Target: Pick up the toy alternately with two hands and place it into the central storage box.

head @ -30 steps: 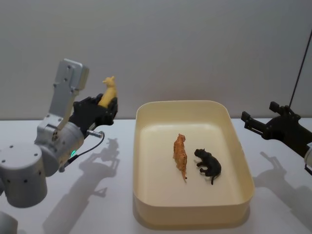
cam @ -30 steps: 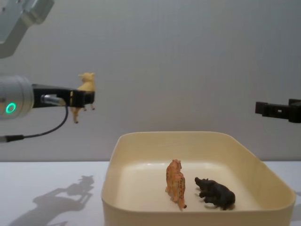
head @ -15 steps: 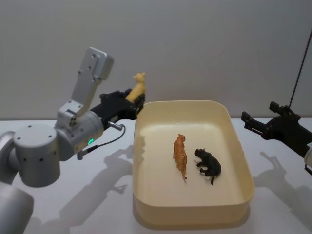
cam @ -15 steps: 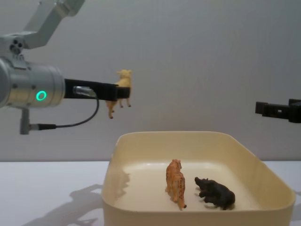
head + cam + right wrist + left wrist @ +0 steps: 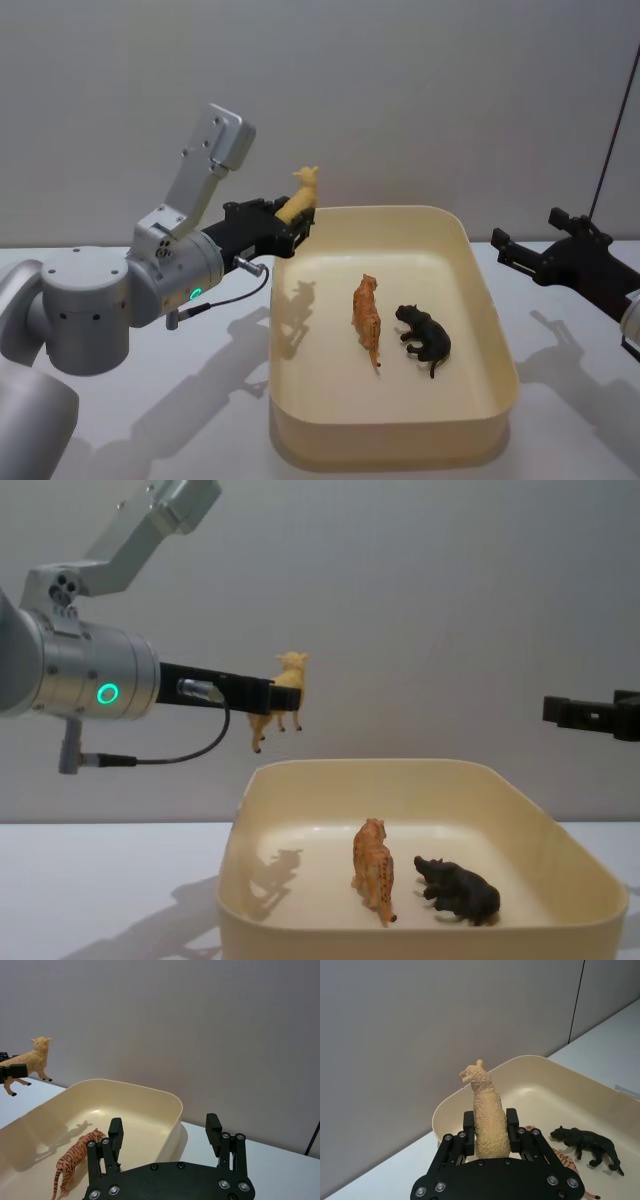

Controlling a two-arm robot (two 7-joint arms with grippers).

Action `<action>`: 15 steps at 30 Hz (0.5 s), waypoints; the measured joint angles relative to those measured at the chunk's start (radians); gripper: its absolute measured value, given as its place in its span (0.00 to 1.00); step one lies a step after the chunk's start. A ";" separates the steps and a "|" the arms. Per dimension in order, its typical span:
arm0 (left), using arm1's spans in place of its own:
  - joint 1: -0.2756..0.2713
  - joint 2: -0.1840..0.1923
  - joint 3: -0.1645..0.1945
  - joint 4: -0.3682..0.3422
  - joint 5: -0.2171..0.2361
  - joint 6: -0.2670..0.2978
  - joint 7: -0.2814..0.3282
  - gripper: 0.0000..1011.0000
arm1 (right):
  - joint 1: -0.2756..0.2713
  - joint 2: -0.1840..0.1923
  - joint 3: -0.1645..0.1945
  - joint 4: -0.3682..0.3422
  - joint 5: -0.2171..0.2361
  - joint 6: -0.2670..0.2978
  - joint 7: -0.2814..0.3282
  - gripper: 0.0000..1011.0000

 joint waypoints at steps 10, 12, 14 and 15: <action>-0.004 -0.001 0.004 0.008 0.009 0.015 -0.019 0.59 | 0.000 0.000 0.000 0.000 0.000 0.000 0.000 0.99; -0.004 -0.001 0.004 0.009 0.010 0.016 -0.021 0.63 | 0.000 0.000 0.000 0.000 0.000 0.000 0.000 0.99; -0.005 -0.001 0.005 0.010 0.012 0.018 -0.023 0.69 | 0.000 0.000 0.000 0.000 0.000 0.000 0.000 0.99; -0.005 -0.001 0.005 0.010 0.012 0.019 -0.024 0.73 | 0.000 0.000 0.000 0.000 0.000 0.000 0.000 0.99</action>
